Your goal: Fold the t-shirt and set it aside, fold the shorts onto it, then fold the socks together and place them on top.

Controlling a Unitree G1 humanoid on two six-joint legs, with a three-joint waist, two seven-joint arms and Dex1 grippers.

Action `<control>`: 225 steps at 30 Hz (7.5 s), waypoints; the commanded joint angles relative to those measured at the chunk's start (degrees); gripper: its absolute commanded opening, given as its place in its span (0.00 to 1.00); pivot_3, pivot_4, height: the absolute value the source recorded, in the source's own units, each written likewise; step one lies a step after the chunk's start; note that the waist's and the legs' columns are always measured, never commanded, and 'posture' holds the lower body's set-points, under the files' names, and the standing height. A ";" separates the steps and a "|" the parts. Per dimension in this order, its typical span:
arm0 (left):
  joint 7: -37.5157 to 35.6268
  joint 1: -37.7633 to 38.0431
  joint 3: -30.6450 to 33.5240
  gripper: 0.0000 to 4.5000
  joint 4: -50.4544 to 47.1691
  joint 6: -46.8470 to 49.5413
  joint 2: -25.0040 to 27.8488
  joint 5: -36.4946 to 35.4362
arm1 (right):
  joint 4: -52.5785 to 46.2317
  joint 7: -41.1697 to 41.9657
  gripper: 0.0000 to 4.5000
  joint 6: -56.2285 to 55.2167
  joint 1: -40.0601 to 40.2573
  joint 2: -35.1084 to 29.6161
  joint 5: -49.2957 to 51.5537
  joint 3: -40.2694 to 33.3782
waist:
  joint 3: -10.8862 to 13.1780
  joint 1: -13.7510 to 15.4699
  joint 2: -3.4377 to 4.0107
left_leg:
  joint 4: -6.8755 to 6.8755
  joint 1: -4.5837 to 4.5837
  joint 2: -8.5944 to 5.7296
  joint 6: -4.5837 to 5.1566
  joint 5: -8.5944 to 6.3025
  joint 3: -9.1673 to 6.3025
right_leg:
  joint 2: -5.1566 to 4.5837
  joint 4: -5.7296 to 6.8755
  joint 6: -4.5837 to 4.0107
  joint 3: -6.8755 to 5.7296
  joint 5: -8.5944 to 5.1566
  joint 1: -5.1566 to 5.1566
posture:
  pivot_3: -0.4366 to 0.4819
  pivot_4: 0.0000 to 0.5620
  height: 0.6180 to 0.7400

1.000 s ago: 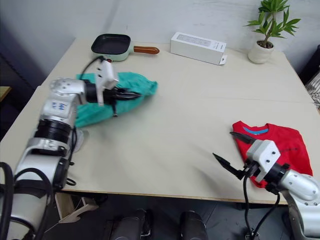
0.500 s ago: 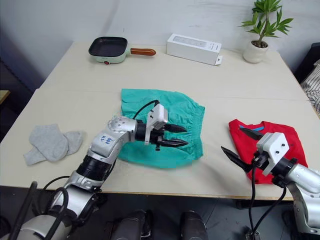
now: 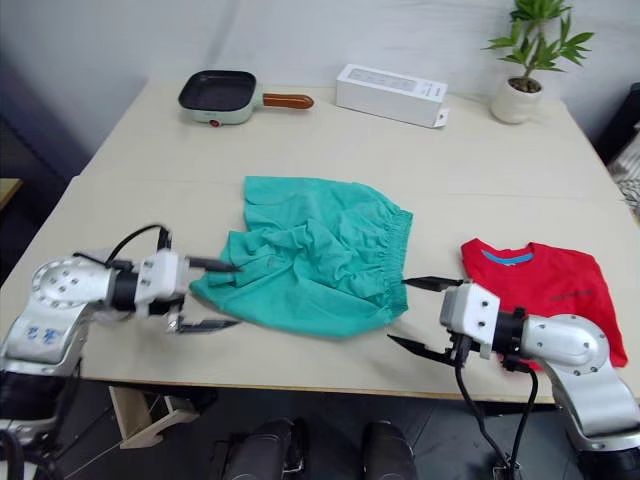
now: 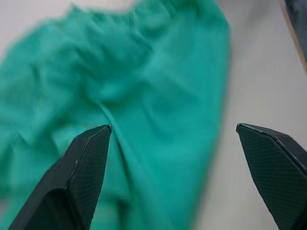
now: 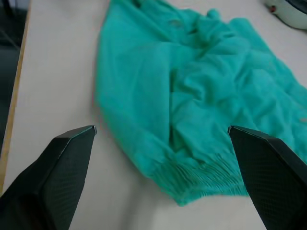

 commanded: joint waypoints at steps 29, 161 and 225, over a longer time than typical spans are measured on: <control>12.30 -11.58 -5.57 0.98 25.18 -33.25 -4.12 10.48 | 17.15 -5.75 0.00 -3.66 -18.10 8.61 -6.77 7.21 | 0.13 -0.15 0.19 | 0.03 -0.04 -0.05 0.30 0.21 0.06 | -0.04 0.26 0.14 -0.20 0.13 -0.07 | 0.48 0.27 1.00; 40.68 -64.96 -8.81 0.36 77.99 -17.25 -17.33 20.07 | 53.40 -21.93 0.42 -0.40 -37.43 12.32 -3.21 -3.55 | 1.26 -0.27 0.16 | 0.32 -1.53 -0.22 0.84 1.29 0.87 | 0.28 0.91 0.13 -0.84 1.24 -1.84 | 0.48 0.27 1.00; 19.13 5.94 -8.76 0.01 -7.16 -9.10 -5.90 4.33 | 26.97 0.69 0.00 -25.10 -6.24 -1.76 -2.87 5.09 | 0.90 -1.31 -0.08 | 0.06 -0.34 -0.06 0.46 0.68 0.79 | -0.15 0.31 0.06 -0.36 1.21 -0.78 | 0.48 0.27 1.00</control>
